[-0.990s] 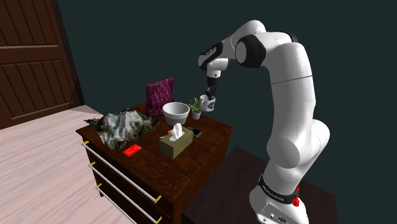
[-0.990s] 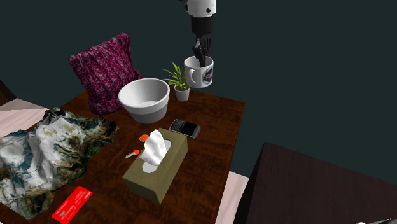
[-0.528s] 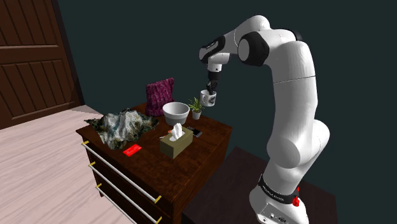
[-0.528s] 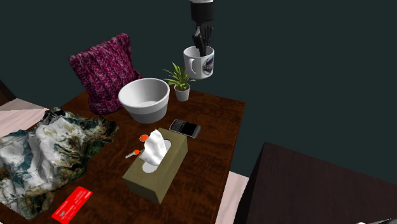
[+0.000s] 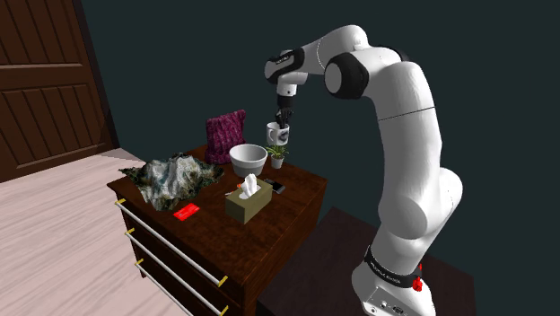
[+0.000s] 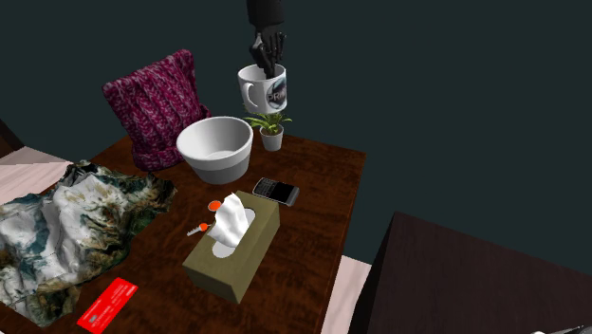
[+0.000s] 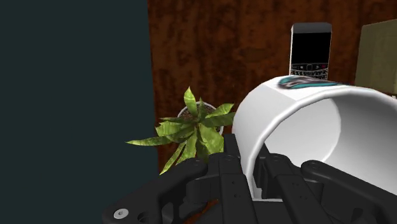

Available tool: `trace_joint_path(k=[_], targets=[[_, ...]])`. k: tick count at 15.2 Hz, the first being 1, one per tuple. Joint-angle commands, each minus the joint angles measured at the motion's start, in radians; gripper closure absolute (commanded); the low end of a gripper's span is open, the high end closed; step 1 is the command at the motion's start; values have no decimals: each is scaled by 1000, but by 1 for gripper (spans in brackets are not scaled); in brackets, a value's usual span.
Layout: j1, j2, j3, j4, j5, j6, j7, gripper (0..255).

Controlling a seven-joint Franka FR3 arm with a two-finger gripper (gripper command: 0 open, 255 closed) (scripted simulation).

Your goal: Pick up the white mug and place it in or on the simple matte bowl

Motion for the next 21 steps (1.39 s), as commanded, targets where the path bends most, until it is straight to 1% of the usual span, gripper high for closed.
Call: trace_joint_path(k=[1, 4, 6, 8, 9, 10, 15, 21], targets=[[15, 47, 13, 78, 7, -30, 38, 255], [34, 123, 31, 212, 15, -85, 91, 255], [42, 185, 43, 324, 21, -133, 128, 255], [46, 266, 56, 469, 28, -194, 166, 255], [44, 318, 63, 565, 32, -236, 187, 255], [41, 348, 67, 619, 34, -259, 197, 255], [53, 335, 66, 527, 35, -182, 190, 255], [62, 339, 66, 453, 38, -104, 183, 255]])
